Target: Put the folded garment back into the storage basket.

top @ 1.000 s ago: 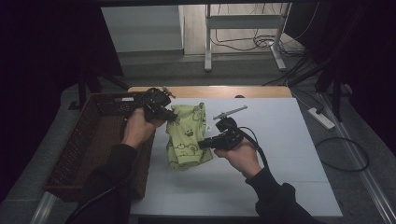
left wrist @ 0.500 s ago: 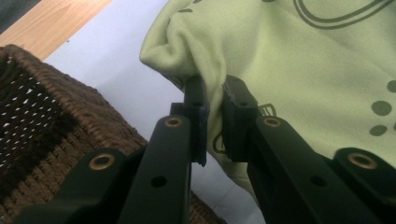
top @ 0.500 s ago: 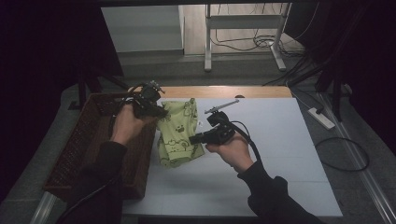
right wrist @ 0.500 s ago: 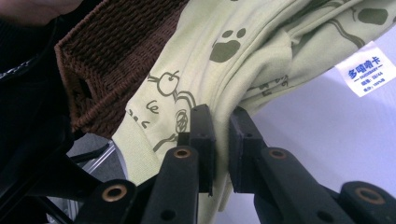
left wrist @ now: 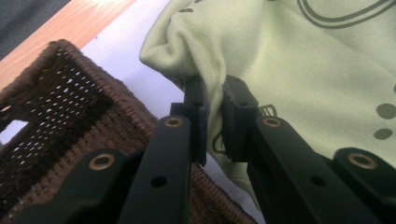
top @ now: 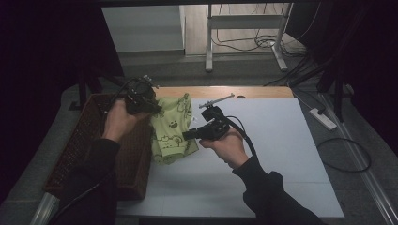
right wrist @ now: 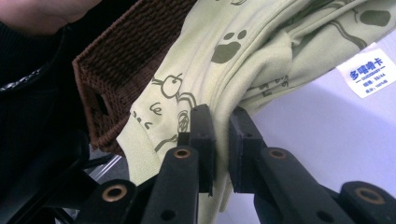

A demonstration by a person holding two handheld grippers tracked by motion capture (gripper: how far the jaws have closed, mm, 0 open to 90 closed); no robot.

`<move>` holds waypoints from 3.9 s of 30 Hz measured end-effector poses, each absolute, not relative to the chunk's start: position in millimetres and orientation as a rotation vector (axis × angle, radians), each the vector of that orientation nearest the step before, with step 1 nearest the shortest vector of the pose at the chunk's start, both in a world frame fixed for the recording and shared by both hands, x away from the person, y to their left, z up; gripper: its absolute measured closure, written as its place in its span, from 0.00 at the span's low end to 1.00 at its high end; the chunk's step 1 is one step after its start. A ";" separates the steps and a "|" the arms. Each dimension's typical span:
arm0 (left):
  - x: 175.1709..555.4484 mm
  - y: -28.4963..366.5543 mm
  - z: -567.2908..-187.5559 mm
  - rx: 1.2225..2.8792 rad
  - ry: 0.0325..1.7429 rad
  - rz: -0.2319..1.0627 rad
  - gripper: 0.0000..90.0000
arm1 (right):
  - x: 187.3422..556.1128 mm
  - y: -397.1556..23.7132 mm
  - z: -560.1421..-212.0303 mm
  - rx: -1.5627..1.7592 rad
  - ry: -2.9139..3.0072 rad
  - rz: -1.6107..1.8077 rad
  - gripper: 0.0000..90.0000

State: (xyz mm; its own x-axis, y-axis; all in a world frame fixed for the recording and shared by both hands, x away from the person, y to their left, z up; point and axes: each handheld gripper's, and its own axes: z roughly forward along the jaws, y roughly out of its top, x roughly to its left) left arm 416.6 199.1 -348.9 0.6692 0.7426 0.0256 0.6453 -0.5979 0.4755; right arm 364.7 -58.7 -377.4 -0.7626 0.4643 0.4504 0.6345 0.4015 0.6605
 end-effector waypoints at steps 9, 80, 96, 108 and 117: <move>414.0 215.2 -339.5 2.439 1.114 0.334 0.90 | 365.4 -43.2 -368.5 -0.951 -2.457 -1.310 0.91; 392.7 343.0 -361.5 2.369 1.412 0.402 0.90 | 360.0 97.7 -401.8 -0.841 -2.467 -1.290 0.91; 396.9 351.0 -387.2 2.382 1.452 0.398 0.90 | 359.1 117.5 -425.2 -0.856 -2.526 -1.235 0.91; 403.3 353.4 -409.0 2.381 1.466 0.364 0.90 | 358.1 128.0 -446.2 -0.896 -2.549 -1.176 0.91; 406.0 354.5 -423.9 2.392 1.485 0.317 0.90 | 356.9 133.5 -457.3 -0.911 -2.554 -1.128 0.90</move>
State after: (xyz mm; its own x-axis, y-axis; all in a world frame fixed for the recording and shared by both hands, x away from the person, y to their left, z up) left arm 406.0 354.5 -423.9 0.4391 0.8981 0.0253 0.8303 -0.4164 0.3704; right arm 356.9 133.5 -457.3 -0.7887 0.4559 0.4123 0.6119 0.5176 0.5981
